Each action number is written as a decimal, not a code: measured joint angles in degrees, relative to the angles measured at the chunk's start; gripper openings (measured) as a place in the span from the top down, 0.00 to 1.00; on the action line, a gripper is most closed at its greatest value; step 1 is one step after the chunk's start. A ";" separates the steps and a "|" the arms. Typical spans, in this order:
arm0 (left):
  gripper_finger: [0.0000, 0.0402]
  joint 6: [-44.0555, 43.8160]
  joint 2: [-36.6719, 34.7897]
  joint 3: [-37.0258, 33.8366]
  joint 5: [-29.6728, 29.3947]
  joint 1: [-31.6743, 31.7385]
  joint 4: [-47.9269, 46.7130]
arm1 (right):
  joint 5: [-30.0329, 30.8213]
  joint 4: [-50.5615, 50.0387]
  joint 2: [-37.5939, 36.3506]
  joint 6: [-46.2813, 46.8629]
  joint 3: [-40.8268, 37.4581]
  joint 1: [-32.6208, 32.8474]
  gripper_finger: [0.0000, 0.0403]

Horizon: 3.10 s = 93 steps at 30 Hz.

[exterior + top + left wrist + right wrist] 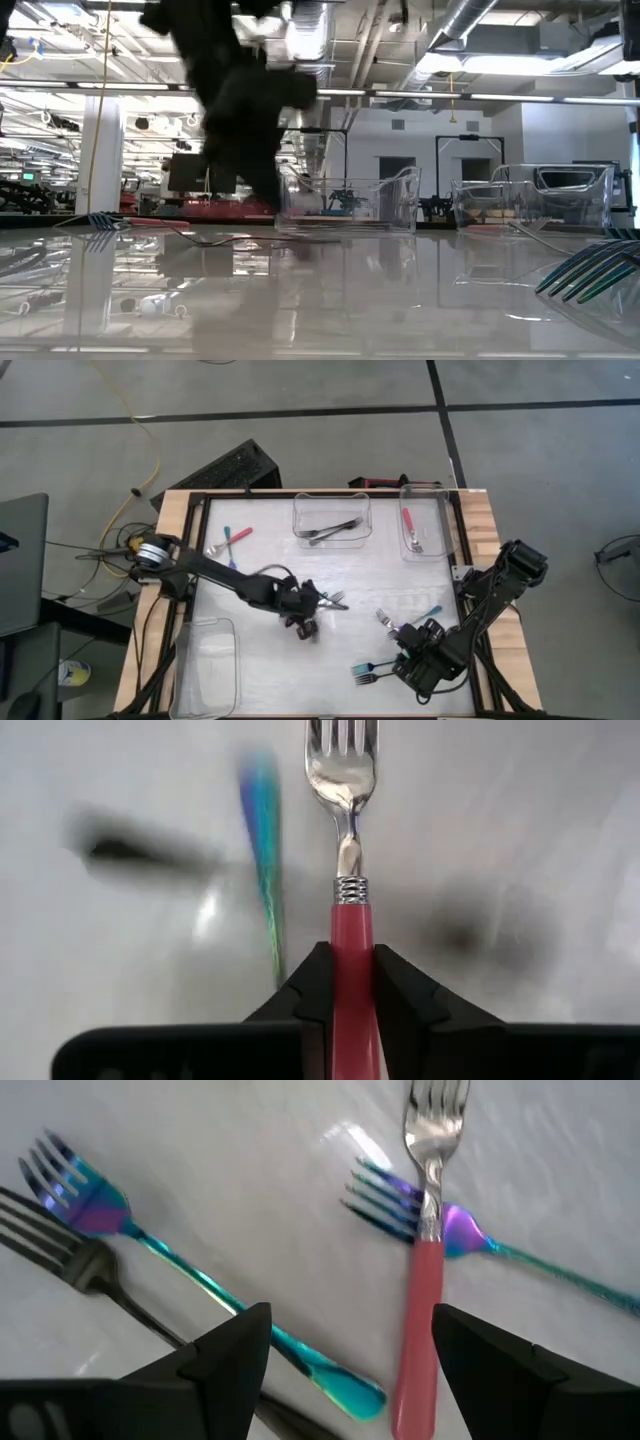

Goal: Sort silverware by color (type)
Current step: Put the center pink fork into the top right transparent bin

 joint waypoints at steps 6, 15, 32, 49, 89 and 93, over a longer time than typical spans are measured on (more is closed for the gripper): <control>0.92 3.27 -10.39 0.19 -2.91 1.82 5.58 | 5.44 3.60 -1.12 -3.82 0.00 -1.91 0.25; 0.92 9.95 -17.78 0.27 3.55 4.49 24.46 | 13.19 5.47 -13.07 -21.53 -0.04 -11.27 0.25; 0.92 4.36 -17.42 0.32 -5.98 4.43 23.96 | 44.00 46.58 -31.36 -53.97 0.00 -21.04 0.25; 0.92 4.64 -17.44 0.32 -6.51 4.43 22.72 | 32.38 53.49 -22.09 -49.56 -0.02 -32.58 0.26; 0.64 -7.29 -23.15 0.41 -7.87 -1.04 -5.45 | 3.67 -1.79 -38.67 -80.10 -0.04 -95.70 0.95; 0.64 -8.63 -23.15 0.41 -7.87 -2.00 -5.50 | 2.44 -3.70 -33.17 -84.06 -0.04 -98.50 0.95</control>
